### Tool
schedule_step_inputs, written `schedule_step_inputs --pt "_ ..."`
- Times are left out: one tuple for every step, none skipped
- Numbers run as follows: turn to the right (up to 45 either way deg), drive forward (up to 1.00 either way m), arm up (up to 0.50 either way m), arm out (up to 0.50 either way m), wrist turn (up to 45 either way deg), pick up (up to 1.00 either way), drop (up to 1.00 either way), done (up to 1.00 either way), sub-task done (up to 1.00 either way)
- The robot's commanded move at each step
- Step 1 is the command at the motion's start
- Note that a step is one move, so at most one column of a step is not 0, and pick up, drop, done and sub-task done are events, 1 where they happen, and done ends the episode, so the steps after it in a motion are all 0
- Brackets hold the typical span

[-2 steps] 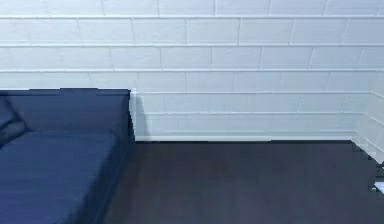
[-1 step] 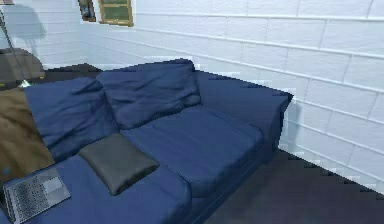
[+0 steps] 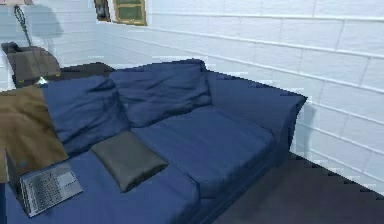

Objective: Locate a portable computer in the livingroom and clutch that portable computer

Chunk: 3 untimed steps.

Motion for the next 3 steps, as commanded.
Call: schedule_step_inputs --pt "0.0 0.45 0.00 0.00 0.0 0.00 0.00 0.00 0.00" --pt "-45.0 0.00 0.00 0.00 0.0 0.00 0.00 0.00 0.00" --pt "-45.0 0.00 0.00 0.00 0.0 0.00 0.00 0.00 0.00"
